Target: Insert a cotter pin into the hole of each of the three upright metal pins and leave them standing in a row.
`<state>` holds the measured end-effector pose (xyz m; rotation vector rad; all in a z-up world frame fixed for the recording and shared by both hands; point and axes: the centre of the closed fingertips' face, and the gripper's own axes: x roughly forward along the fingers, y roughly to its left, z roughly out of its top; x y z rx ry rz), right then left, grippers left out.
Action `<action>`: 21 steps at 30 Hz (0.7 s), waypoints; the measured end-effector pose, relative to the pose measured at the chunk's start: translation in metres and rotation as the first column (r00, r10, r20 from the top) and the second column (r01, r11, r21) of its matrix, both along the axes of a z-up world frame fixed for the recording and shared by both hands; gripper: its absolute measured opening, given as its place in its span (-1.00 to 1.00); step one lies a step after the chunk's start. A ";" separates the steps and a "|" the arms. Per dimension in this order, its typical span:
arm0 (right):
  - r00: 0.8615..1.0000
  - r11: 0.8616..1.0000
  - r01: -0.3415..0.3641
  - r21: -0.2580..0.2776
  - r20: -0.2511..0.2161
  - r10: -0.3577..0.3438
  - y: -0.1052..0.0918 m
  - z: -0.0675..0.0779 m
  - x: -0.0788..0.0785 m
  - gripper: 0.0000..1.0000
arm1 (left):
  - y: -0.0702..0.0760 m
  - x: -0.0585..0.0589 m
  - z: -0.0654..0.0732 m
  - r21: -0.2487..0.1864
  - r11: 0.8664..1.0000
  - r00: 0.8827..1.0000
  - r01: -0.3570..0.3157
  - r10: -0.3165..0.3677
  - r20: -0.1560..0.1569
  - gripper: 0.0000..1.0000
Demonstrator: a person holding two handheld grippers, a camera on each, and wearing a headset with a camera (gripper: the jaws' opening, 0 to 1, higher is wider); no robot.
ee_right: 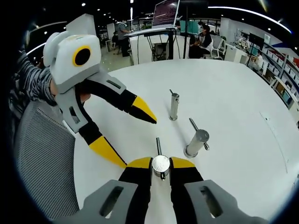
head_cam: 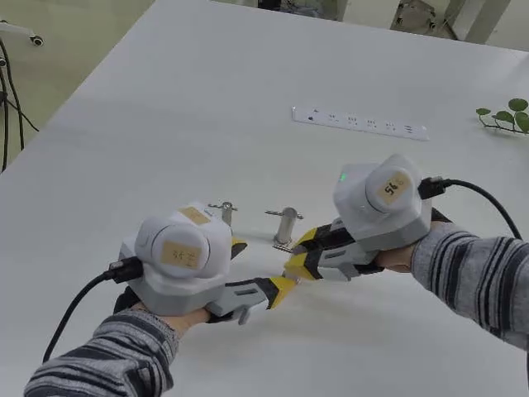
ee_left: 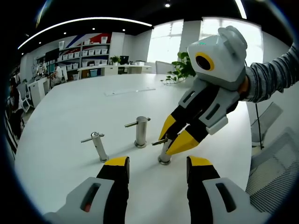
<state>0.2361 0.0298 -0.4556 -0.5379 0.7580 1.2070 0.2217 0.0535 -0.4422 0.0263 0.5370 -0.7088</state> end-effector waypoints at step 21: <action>0.995 0.994 -0.099 -0.048 0.015 0.100 -0.028 0.008 0.012 -0.83 | 0.029 -0.001 0.016 -0.011 0.999 0.999 -0.043 0.044 0.027 0.19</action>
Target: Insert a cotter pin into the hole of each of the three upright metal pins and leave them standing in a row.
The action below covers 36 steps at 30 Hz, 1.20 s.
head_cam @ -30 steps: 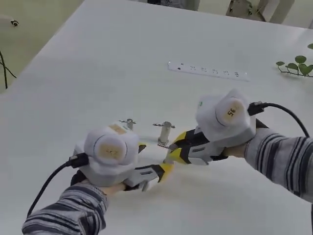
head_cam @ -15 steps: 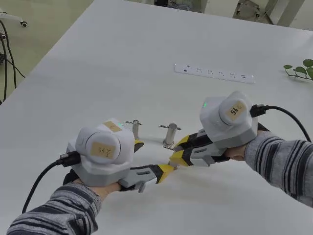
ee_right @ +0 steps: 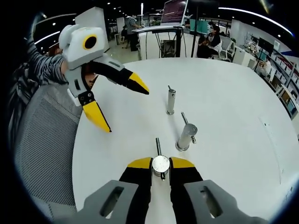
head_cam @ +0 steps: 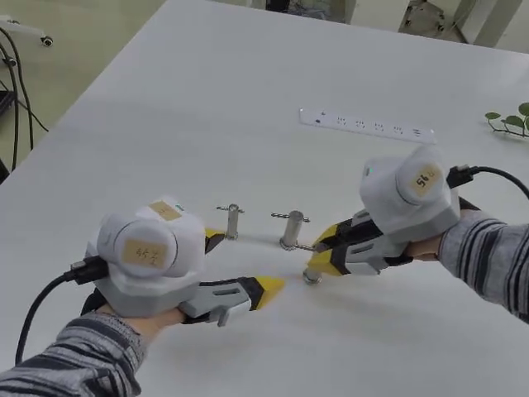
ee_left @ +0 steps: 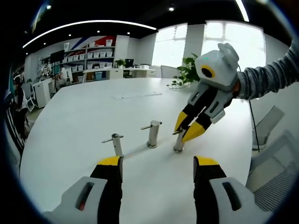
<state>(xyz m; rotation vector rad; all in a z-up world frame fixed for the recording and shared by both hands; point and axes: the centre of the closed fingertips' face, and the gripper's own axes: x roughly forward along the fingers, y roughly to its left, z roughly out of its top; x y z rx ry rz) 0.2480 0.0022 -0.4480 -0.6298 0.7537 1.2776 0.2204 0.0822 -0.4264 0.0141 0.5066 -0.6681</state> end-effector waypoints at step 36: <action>0.999 0.996 -0.030 -0.082 0.014 0.031 -0.029 -0.005 0.041 -0.83 | 0.034 0.008 0.005 0.017 0.995 0.995 -0.095 0.094 0.040 0.55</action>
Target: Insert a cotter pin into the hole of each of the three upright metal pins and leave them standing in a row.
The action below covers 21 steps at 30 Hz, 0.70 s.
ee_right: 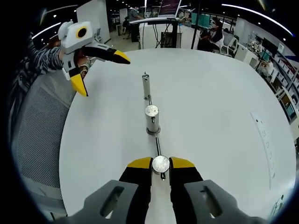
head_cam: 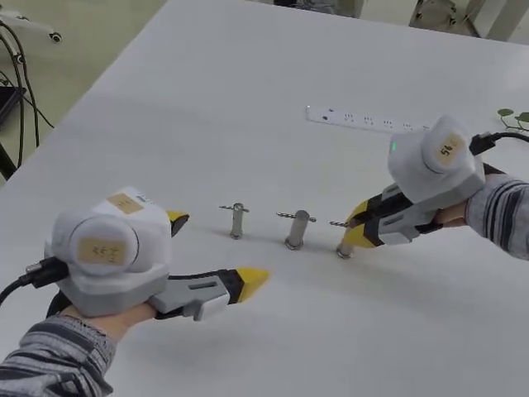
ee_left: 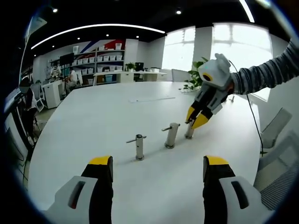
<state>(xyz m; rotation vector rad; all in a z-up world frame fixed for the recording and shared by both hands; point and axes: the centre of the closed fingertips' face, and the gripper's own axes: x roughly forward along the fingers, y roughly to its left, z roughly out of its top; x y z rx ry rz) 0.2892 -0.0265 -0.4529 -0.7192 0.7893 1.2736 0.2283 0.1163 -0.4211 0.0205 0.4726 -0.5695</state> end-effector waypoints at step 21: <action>0.998 0.998 -0.067 -0.015 0.007 0.067 -0.004 -0.001 0.005 -0.81 | -0.001 -0.001 -0.004 0.005 1.000 1.000 0.001 -0.001 -0.013 0.55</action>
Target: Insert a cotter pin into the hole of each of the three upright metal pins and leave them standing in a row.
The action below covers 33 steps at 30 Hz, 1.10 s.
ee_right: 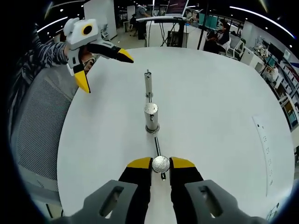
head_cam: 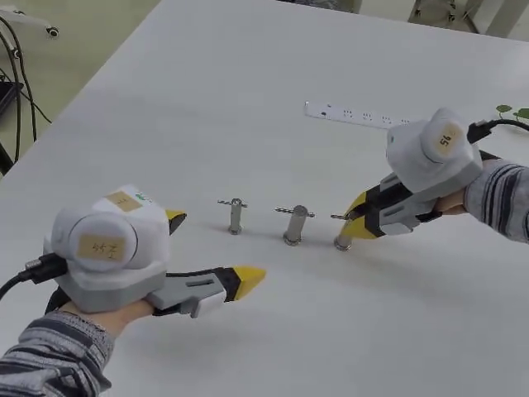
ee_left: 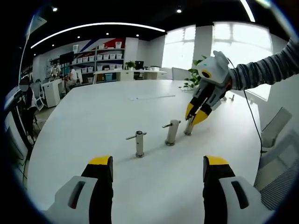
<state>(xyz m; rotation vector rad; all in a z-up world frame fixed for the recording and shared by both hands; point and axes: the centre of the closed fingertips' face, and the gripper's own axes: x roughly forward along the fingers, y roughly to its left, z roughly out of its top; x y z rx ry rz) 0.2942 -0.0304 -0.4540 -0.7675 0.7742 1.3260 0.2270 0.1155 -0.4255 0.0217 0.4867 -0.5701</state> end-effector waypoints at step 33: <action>0.861 0.795 0.499 0.344 -0.090 -0.501 -0.005 0.039 -0.037 0.49 | 0.008 0.002 0.014 -0.029 0.999 1.000 -0.018 0.018 0.005 0.87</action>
